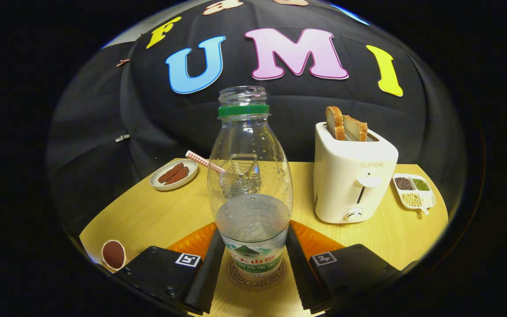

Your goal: Take the bottle from table, then pour the juice into the cup, finally place the bottle on the coaster

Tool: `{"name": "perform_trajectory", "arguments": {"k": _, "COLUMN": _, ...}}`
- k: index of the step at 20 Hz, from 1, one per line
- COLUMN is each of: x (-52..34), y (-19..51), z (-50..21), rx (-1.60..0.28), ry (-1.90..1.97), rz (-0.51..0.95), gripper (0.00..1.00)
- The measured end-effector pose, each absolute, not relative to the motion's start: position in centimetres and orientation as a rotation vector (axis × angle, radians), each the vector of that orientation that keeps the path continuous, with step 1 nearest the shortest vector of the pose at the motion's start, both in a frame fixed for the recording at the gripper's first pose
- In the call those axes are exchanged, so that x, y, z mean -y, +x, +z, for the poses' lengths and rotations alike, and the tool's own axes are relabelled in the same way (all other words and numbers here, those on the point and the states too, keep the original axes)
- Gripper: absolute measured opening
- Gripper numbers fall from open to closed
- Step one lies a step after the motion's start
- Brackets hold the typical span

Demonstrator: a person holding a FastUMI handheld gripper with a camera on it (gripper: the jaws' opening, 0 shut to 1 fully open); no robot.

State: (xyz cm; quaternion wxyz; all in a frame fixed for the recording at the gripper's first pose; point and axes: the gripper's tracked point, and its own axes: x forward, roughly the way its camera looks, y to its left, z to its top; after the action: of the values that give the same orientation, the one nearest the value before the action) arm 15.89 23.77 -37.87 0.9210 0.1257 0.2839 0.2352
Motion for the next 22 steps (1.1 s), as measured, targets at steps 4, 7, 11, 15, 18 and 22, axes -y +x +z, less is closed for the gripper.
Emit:
{"name": "perform_trajectory", "arguments": {"k": 4, "x": -24.1, "y": 15.2, "z": -38.3, "rx": -0.589, "ry": 0.248, "rz": 0.492, "gripper": 0.77}}
{"name": "perform_trajectory", "arguments": {"k": 7, "x": -24.2, "y": 14.7, "z": -38.6, "rx": -0.585, "ry": 0.245, "rz": 0.495, "gripper": 0.77}}
{"name": "perform_trajectory", "arguments": {"k": 11, "x": -24.2, "y": 14.7, "z": -38.5, "rx": -0.569, "ry": 0.231, "rz": 0.498, "gripper": 0.78}}
{"name": "perform_trajectory", "arguments": {"k": 15, "x": -24.3, "y": 14.6, "z": -38.7, "rx": -0.559, "ry": 0.225, "rz": 0.499, "gripper": 0.80}}
{"name": "perform_trajectory", "arguments": {"k": 18, "x": -24.4, "y": 13.8, "z": -39.3, "rx": -0.588, "ry": 0.235, "rz": 0.506, "gripper": 0.80}}
{"name": "perform_trajectory", "arguments": {"k": 22, "x": -24.5, "y": 12.6, "z": -39.7, "rx": -0.606, "ry": 0.244, "rz": 0.522, "gripper": 0.88}}
